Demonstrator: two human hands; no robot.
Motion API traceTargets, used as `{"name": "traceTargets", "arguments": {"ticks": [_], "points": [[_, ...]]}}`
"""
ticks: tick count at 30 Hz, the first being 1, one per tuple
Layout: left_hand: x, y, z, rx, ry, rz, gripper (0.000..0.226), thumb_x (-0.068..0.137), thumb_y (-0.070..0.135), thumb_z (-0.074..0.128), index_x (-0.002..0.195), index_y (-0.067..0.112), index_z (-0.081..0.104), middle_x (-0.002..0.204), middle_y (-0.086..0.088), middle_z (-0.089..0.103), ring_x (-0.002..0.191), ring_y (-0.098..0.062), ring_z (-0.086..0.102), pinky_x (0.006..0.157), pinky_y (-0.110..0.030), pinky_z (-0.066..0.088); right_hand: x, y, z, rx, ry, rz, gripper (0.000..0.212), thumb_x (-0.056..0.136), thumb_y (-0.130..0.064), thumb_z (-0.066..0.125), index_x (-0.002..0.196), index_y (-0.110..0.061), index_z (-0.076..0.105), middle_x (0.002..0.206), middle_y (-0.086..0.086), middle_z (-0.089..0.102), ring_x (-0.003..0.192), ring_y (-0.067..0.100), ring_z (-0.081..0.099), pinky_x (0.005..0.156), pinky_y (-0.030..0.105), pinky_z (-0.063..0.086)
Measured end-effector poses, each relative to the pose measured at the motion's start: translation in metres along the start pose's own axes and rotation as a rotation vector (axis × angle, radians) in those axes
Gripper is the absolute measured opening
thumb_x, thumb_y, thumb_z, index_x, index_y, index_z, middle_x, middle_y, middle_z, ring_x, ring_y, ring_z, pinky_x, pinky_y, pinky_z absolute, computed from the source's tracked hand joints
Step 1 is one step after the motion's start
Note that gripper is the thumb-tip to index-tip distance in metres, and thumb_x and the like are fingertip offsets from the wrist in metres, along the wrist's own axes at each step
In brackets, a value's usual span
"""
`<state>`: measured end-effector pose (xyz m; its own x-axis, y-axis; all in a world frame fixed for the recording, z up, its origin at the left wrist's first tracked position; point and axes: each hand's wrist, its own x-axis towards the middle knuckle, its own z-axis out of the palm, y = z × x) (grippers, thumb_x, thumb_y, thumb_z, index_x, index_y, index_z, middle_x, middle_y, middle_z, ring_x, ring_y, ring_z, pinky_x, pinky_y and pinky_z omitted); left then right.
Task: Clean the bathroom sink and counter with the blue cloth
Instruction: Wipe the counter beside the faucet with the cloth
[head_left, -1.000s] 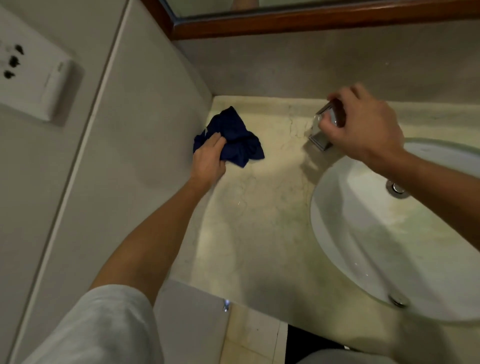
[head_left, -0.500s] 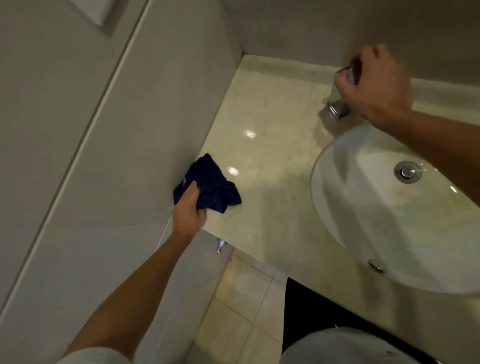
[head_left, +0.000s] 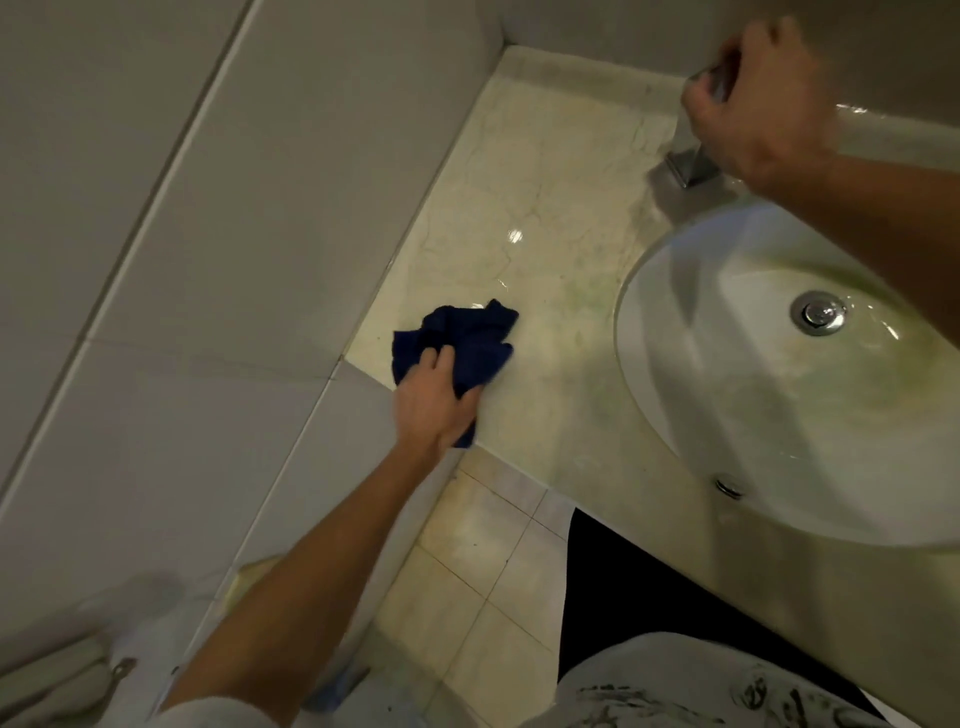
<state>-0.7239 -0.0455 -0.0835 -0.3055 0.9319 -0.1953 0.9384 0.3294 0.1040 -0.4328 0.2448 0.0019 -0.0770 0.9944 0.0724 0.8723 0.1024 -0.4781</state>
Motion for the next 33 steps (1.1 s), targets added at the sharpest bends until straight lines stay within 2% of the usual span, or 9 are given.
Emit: {"name": "traceTargets", "arguments": {"ticks": [2, 6, 9, 12, 16, 21, 24, 29, 33], "points": [[-0.027, 0.041, 0.015, -0.07, -0.024, -0.042, 0.041, 0.085, 0.043, 0.065, 0.107, 0.012, 0.052, 0.101, -0.008, 0.054, 0.082, -0.028, 0.059, 0.058, -0.034, 0.043, 0.0, -0.001, -0.001, 0.005, -0.007, 0.003, 0.058, 0.091, -0.054, 0.039, 0.126, -0.011, 0.056, 0.13, 0.02, 0.053, 0.11, 0.044, 0.058, 0.095, 0.05, 0.046], [-0.075, 0.13, 0.038, -0.131, -0.065, -0.045, 0.048, 0.082, 0.045, 0.065, 0.119, 0.015, 0.054, 0.113, -0.009, 0.056, 0.091, -0.03, 0.061, 0.065, -0.038, 0.051, -0.002, -0.002, -0.003, -0.006, -0.005, -0.001, 0.057, 0.092, -0.053, 0.039, 0.126, -0.01, 0.055, 0.13, 0.02, 0.053, 0.109, 0.045, 0.058, 0.094, 0.051, 0.047], [-0.098, 0.189, 0.047, -0.186, -0.099, 0.029, 0.048, 0.078, 0.046, 0.064, 0.117, 0.02, 0.054, 0.113, -0.005, 0.056, 0.09, -0.027, 0.06, 0.056, -0.033, 0.046, -0.001, -0.003, -0.003, -0.014, -0.001, 0.0, 0.055, 0.093, -0.051, 0.039, 0.126, -0.01, 0.056, 0.13, 0.02, 0.053, 0.108, 0.045, 0.059, 0.095, 0.051, 0.047], [-0.108, 0.213, 0.053, -0.243, -0.066, 0.112, 0.048, 0.071, 0.047, 0.067, 0.111, 0.022, 0.056, 0.102, 0.001, 0.057, 0.079, -0.02, 0.06, 0.046, -0.023, 0.032, 0.0, -0.002, -0.003, -0.006, 0.006, -0.005, 0.055, 0.092, -0.051, 0.038, 0.126, -0.01, 0.056, 0.129, 0.02, 0.053, 0.107, 0.046, 0.059, 0.094, 0.051, 0.047], [-0.103, 0.194, 0.055, -0.201, -0.005, 0.166, 0.05, 0.066, 0.046, 0.076, 0.107, 0.023, 0.058, 0.096, 0.005, 0.06, 0.075, -0.014, 0.06, 0.044, -0.022, 0.025, 0.001, -0.001, -0.003, -0.004, 0.008, -0.003, 0.055, 0.093, -0.05, 0.039, 0.125, -0.01, 0.057, 0.129, 0.02, 0.053, 0.107, 0.045, 0.059, 0.094, 0.049, 0.047], [-0.063, 0.133, 0.037, -0.223, -0.091, -0.088, 0.044, 0.083, 0.034, 0.065, 0.123, 0.019, 0.054, 0.118, 0.001, 0.056, 0.103, -0.02, 0.057, 0.066, -0.032, 0.039, 0.003, 0.001, -0.002, 0.012, 0.008, -0.008, 0.054, 0.094, -0.051, 0.041, 0.126, -0.012, 0.058, 0.128, 0.019, 0.054, 0.106, 0.044, 0.06, 0.093, 0.048, 0.047], [-0.032, 0.086, 0.023, -0.254, -0.028, -0.142, 0.037, 0.084, 0.032, 0.064, 0.116, 0.017, 0.053, 0.11, 0.003, 0.054, 0.097, -0.02, 0.057, 0.067, -0.033, 0.041, 0.004, 0.001, -0.002, 0.011, -0.002, -0.017, 0.054, 0.094, -0.052, 0.04, 0.126, -0.012, 0.058, 0.127, 0.017, 0.054, 0.105, 0.042, 0.06, 0.091, 0.047, 0.048], [0.017, 0.033, 0.011, -0.154, 0.046, 0.068, 0.033, 0.08, 0.03, 0.074, 0.107, 0.02, 0.059, 0.097, 0.005, 0.061, 0.083, -0.018, 0.062, 0.056, -0.029, 0.044, 0.006, 0.0, -0.001, -0.02, -0.014, -0.009, 0.051, 0.094, -0.05, 0.04, 0.124, -0.012, 0.057, 0.124, 0.017, 0.053, 0.103, 0.042, 0.06, 0.087, 0.05, 0.051], [0.069, 0.023, 0.006, -0.119, 0.044, 0.285, 0.037, 0.079, 0.036, 0.07, 0.109, 0.02, 0.057, 0.095, 0.003, 0.061, 0.081, -0.019, 0.062, 0.05, -0.037, 0.052, 0.007, 0.002, 0.002, -0.025, -0.002, -0.015, 0.047, 0.096, -0.047, 0.042, 0.124, -0.013, 0.056, 0.124, 0.017, 0.052, 0.101, 0.044, 0.06, 0.083, 0.048, 0.049]]}}
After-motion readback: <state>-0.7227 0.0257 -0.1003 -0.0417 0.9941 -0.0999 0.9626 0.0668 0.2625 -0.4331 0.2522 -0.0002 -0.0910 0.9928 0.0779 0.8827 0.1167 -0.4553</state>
